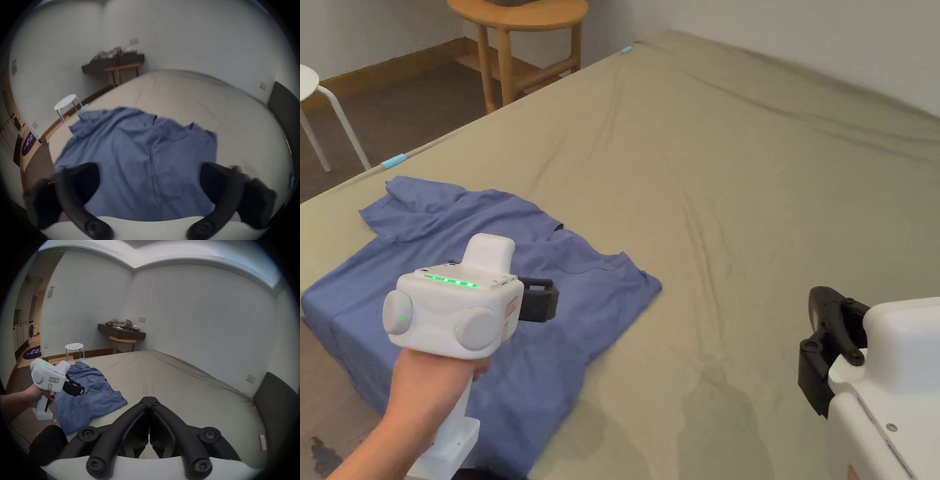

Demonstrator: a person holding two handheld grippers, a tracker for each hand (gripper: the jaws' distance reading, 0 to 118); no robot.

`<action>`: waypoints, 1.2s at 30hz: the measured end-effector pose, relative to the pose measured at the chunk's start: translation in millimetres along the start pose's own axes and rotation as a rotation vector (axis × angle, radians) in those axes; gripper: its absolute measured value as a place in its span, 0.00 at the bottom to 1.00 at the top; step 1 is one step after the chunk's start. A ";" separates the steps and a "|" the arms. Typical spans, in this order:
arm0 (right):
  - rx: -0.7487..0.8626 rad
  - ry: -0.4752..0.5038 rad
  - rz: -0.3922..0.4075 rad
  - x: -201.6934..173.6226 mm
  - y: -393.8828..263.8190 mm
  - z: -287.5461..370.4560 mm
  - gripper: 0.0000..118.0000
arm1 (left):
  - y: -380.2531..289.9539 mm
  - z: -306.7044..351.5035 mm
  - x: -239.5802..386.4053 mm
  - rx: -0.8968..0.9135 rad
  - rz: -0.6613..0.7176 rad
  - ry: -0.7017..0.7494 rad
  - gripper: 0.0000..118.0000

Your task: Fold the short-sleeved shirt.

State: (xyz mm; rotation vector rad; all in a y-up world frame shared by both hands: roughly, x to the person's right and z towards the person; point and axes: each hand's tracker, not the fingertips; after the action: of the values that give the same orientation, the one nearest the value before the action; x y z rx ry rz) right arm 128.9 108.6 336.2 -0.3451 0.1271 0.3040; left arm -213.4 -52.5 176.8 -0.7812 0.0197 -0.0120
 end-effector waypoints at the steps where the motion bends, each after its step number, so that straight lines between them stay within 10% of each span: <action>1: -0.012 -0.010 -0.003 3.7 -2.4 -2.9 0.01 | 0.9 -16.1 -2.0 0.013 -0.004 0.001 0.95; 15: -0.106 -0.038 -0.059 14.8 -27.1 -28.6 0.01 | 9.2 -96.2 -18.2 -0.217 0.005 0.035 0.99; 18: -0.116 -0.024 -0.078 13.8 -28.6 -29.7 0.01 | 13.3 -80.8 -11.9 -0.207 -0.015 -0.004 0.79; 20: -0.118 -0.022 -0.079 12.9 -28.8 -29.2 0.01 | 13.7 -69.2 -1.4 -0.171 -0.058 -0.014 0.51; 22: -0.118 -0.022 -0.081 12.7 -28.7 -28.3 0.01 | 15.0 -72.8 3.3 -0.152 -0.077 -0.110 0.00; 36: -0.059 -0.064 -0.093 25.1 -18.9 11.4 0.01 | 7.1 -31.0 -5.1 0.097 0.021 -0.141 0.00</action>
State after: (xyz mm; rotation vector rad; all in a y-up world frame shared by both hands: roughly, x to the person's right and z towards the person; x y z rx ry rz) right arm 159.4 102.5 348.5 -0.3981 0.0389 0.2273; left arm -219.2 -69.2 149.8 -0.6831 -0.1058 0.0620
